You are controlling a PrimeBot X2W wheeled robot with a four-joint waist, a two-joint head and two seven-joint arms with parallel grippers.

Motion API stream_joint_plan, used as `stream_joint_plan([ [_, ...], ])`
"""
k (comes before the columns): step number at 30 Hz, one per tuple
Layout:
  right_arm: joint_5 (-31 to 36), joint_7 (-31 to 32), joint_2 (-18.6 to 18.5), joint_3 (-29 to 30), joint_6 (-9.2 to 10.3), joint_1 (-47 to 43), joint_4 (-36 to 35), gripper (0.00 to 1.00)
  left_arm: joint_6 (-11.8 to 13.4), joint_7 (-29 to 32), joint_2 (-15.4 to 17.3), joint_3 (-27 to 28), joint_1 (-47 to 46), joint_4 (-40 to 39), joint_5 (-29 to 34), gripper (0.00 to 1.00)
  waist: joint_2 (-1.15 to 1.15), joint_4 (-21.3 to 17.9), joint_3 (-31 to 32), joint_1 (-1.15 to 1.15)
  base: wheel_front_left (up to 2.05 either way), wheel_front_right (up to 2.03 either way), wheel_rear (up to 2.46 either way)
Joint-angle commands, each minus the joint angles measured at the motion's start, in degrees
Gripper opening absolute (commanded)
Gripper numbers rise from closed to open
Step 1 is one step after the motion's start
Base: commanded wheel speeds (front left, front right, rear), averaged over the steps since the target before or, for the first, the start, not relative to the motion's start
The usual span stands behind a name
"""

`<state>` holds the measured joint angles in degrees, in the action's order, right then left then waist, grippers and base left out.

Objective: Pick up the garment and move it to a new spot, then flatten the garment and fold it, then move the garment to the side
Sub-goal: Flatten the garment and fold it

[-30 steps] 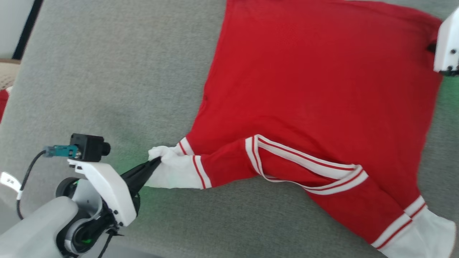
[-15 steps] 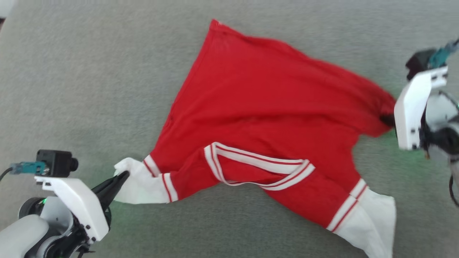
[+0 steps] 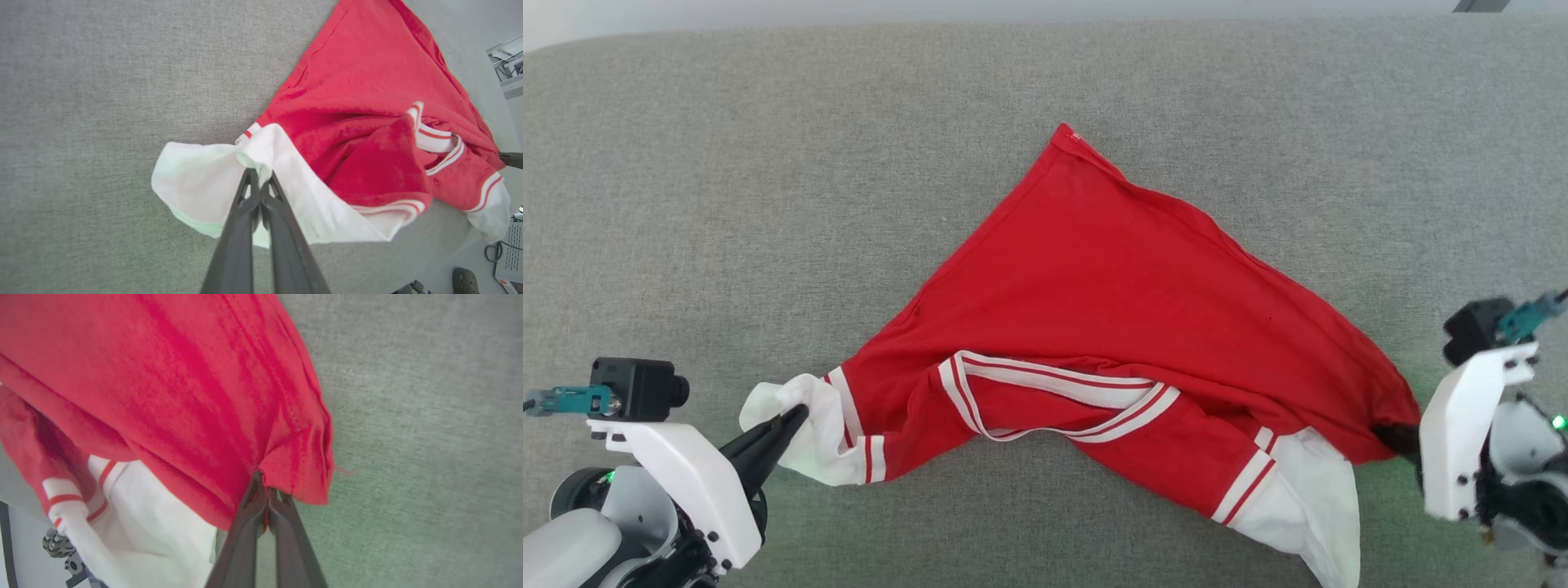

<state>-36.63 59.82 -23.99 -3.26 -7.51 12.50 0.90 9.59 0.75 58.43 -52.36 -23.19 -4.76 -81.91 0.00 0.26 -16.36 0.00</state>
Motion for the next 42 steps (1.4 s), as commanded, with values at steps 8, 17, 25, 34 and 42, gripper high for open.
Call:
stream_joint_plan([
  [8,4.04,-10.69,3.69,-0.06,0.05,-2.75,4.68,0.45,-0.69,-0.2,-1.38,-0.13,-0.14,1.18,0.21,0.0,0.0,0.09,0.01,0.0,0.0,0.0,0.0],
  [17,3.37,-14.51,3.35,1.81,0.04,-3.54,-1.13,1.0,-0.67,-1.23,-1.72,-0.1,1.15,2.57,-0.08,0.0,0.0,0.23,1.84,0.0,0.0,0.0,0.0],
  [25,6.14,-15.19,2.84,4.83,0.03,-3.89,-14.75,1.0,0.13,-1.29,-2.24,-0.65,1.17,2.26,0.89,0.0,0.0,2.01,3.3,0.0,0.0,0.0,0.0],
  [34,8.89,-22.61,2.73,-0.48,0.03,6.63,-11.81,1.0,-1.47,0.91,-5.5,-2.59,-2.5,2.94,4.08,0.0,0.0,7.73,2.29,0.0,0.0,0.0,0.0],
  [42,7.82,-26.25,-0.01,-7.74,0.04,19.16,2.27,1.0,-4.09,3.65,-11.03,-4.79,-7.85,5.42,7.4,0.0,0.0,14.89,0.04,0.0,0.0,0.0,0.0],
])
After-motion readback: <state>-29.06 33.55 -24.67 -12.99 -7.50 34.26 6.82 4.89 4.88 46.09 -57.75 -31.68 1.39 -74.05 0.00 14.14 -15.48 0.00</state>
